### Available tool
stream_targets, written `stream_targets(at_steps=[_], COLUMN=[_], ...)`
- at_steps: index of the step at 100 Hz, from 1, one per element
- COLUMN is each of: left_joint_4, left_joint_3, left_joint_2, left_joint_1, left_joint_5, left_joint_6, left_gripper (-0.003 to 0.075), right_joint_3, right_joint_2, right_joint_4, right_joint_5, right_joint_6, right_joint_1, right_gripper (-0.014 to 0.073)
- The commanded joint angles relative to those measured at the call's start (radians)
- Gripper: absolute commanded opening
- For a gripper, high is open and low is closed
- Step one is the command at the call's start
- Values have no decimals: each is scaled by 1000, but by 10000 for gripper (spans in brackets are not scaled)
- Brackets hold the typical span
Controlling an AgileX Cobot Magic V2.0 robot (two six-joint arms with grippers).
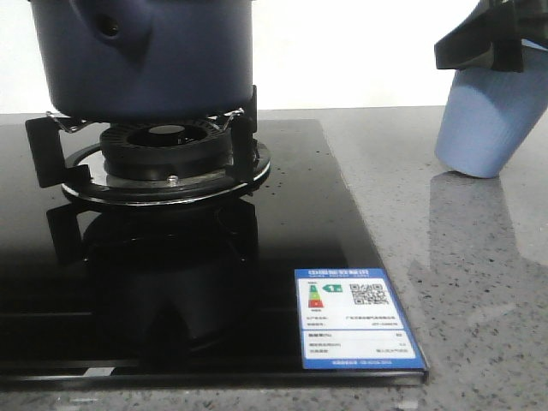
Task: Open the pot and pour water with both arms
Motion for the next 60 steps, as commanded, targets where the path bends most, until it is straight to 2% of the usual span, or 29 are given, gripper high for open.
stream_targets(at_steps=[1,52,60], left_joint_4=[-80,-60,-60], left_joint_3=[-29,-29,-29], left_joint_2=[-15,53,74], left_joint_1=[0,0,-4], left_joint_5=[19,14,14], left_joint_6=[-11,-3,32], left_gripper=[250,250,250], right_joint_3=[-24,-99,-99], right_joint_2=[-22,-149,-191], right_joint_4=[12,-5,-5], right_joint_5=[-60,-66,-68], right_joint_6=[-1,-1,4], right_joint_1=[-9,-9,-9], right_gripper=[656,656,655])
